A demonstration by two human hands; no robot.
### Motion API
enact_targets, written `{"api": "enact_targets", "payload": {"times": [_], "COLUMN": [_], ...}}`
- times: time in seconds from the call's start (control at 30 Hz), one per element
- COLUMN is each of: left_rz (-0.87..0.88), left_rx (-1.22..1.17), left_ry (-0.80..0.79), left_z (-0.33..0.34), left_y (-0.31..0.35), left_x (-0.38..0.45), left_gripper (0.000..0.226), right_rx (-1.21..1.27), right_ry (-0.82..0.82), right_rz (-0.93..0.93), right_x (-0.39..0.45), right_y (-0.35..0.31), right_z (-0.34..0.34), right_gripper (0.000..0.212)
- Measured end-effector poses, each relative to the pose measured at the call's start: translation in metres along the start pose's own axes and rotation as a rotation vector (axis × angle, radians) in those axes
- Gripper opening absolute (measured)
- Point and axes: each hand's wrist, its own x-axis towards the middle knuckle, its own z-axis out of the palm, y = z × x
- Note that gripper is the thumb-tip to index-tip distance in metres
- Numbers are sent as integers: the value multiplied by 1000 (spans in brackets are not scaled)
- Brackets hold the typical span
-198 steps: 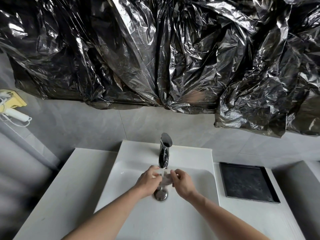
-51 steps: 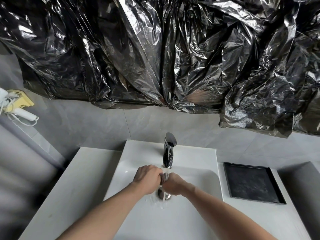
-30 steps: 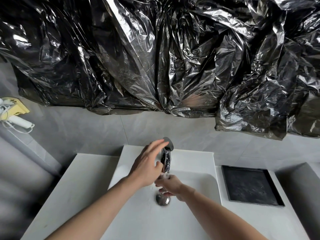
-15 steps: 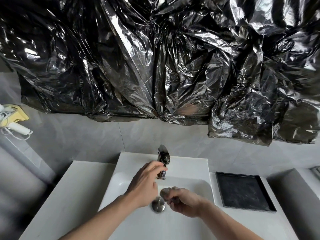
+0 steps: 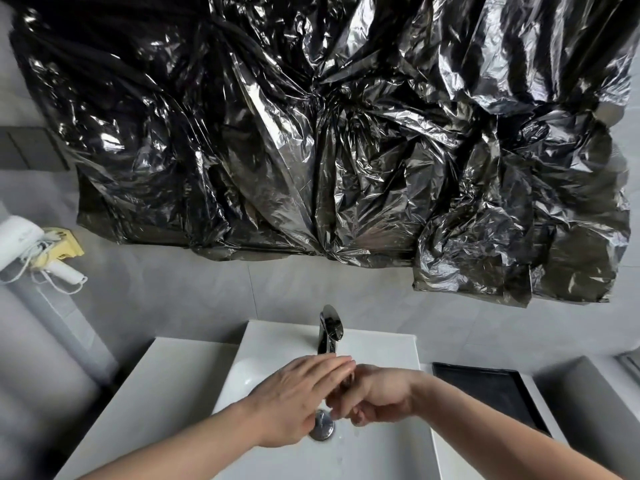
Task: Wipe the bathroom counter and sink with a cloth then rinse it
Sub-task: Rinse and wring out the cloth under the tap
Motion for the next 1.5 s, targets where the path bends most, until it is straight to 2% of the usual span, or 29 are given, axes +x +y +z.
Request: {"api": "enact_targets", "payload": {"times": [0.07, 0.17, 0.27, 0.33, 0.4, 0.47, 0.53, 0.6, 0.7, 0.8, 0.87, 0.97, 1.03, 1.1, 1.2, 1.23, 1.3, 1.37, 1.43, 1.5], "left_rz": [-22, -83, -184, -241, -292, -375, -449, -492, -571, -676, -689, -690, -675, -591, -325, -216, -82, -57, -40, -40], "left_rx": [53, 157, 279, 396, 438, 387, 319, 246, 77, -167, -297, -310, -247, -161, -65, -21, 60, 113, 162, 259], "left_ry": [70, 135, 5, -82, -160, -178, -169, -170, -200, -309, -393, -404, -312, -128, 222, 285, 306, 311, 355, 322], "left_z": [-7, -26, -61, -76, -82, -81, -76, -67, -49, -38, -36, -34, -36, -41, -44, -44, -41, -41, -47, -54], "left_y": [-2, -6, -2, 1, 4, 3, 1, 1, 3, 4, 2, 0, 5, 10, 9, 7, 6, 5, 5, 2], "left_x": [9, 25, 42, 53, 63, 69, 72, 72, 68, 65, 62, 58, 51, 39, 21, 17, 11, 12, 16, 23], "left_gripper": [82, 56, 35, 25, 25, 26, 26, 24, 21, 22, 26, 28, 24, 18, 49, 60, 68, 66, 49, 35], "right_rx": [-72, -142, -408, -652, -881, -1041, -1133, -1225, -1386, -1534, -1582, -1488, -1322, -1177, -969, -863, -694, -548, -406, -308], "right_ry": [-18, 73, 270, 417, 496, 591, 735, 826, 842, 863, 838, 796, 788, 769, 651, 593, 462, 264, 99, 92], "right_rz": [-29, 1, 69, 100, 73, 3, 7, -16, -31, -79, -111, -156, -152, -123, -67, -54, -2, 72, 110, 110], "right_x": [-1, 1, 6, 12, 19, 24, 25, 24, 25, 31, 29, 22, 13, 5, -9, -14, -23, -27, -24, -20], "right_y": [-15, -33, -45, -53, -56, -56, -52, -44, -31, -18, -14, -13, -17, -25, -41, -46, -54, -59, -57, -51], "right_z": [12, 24, 31, 34, 33, 30, 28, 29, 29, 27, 29, 30, 31, 25, 16, 16, 18, 24, 31, 38], "right_gripper": [40, 40, 42, 31, 12, 18, 26, 25, 21, 39, 37, 25, 17, 7, 11, 12, 12, 22, 32, 44]}}
